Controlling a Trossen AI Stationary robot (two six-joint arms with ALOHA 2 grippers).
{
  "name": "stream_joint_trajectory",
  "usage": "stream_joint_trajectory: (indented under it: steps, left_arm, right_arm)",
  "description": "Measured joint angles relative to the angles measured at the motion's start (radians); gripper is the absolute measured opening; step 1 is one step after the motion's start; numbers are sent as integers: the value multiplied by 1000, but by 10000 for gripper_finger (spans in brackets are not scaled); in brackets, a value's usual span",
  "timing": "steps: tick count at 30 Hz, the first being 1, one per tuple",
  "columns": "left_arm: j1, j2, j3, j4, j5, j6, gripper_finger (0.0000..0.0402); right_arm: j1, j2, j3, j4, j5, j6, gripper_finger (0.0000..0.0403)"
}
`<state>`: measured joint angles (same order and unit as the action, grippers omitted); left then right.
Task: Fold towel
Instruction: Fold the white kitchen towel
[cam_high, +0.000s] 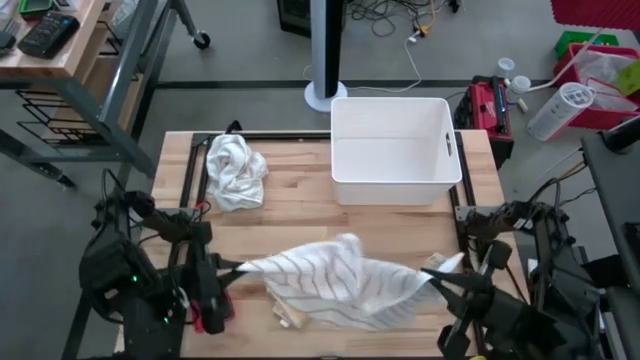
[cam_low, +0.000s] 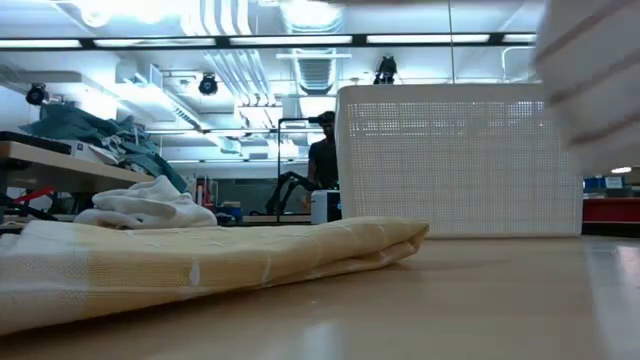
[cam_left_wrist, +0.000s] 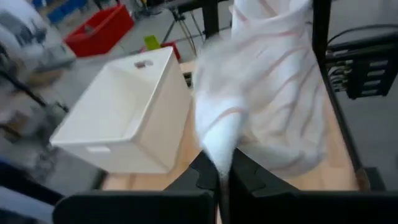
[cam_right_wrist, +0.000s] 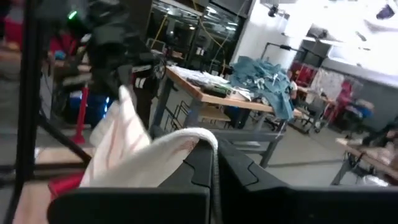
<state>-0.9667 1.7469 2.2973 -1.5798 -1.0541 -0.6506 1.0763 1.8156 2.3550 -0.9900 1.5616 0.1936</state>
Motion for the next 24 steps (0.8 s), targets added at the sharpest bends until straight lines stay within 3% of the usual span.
stream_joint_trajectory:
  steps: [3, 8, 14, 17, 21, 24]
  left_arm:
    - [5, -4, -5, 25, 16, 20, 0]
    - [24, 5, -15, 10, 21, 9, 0]
    - [57, 9, 3, 14, 29, 7, 0]
    - [74, 8, 47, 32, 135, 45, 0]
    - [110, 2, 48, 146, 431, 117, 0]
    - [112, 15, 44, 186, 506, 113, 0]
  right_arm:
    - [-1, 0, -1, -155, -115, 124, 0]
    - [-10, 0, -2, -454, -286, 516, 5]
    - [-10, 13, -2, -520, -421, 678, 82]
    - [-10, 18, -2, -512, -465, 679, 129]
    - [-19, 18, -2, -504, -556, 671, 181]
    - [-23, 18, -10, -485, -640, 650, 209]
